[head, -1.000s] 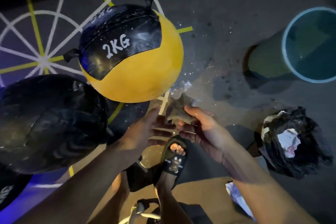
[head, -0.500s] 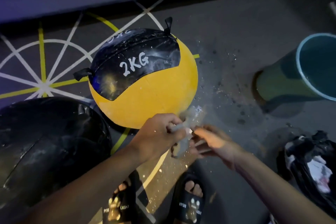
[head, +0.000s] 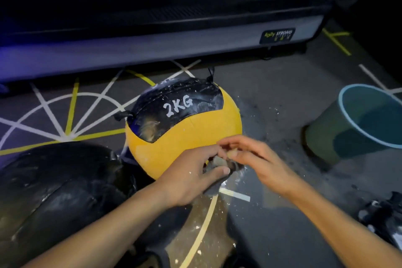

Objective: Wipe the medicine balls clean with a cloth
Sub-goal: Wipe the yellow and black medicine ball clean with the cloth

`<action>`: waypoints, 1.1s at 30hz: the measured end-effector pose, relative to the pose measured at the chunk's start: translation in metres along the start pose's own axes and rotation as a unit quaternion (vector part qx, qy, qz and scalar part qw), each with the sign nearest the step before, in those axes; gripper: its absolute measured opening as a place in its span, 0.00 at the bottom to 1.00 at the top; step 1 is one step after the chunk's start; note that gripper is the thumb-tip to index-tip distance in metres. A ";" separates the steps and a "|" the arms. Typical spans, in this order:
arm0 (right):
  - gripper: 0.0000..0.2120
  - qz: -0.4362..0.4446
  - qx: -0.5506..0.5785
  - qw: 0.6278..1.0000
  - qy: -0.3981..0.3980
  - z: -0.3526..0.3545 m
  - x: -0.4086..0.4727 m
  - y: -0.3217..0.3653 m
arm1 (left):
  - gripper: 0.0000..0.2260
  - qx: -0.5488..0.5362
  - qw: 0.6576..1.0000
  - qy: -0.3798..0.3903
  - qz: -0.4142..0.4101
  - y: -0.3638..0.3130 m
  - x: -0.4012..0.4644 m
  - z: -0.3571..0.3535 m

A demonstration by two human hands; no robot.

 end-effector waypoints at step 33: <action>0.13 -0.113 -0.246 0.960 -0.064 0.003 0.007 0.040 | 0.24 0.281 0.950 -0.096 0.100 0.028 -0.039 0.097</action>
Point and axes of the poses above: each hand's wrist, its own x-axis towards the middle knuckle, its own z-axis out of the back of the hand, y = z × x, the point moved 3 cm from there along x, towards the middle knuckle, and after that the axes turned 15 degrees about z, right-handed, at the moved point
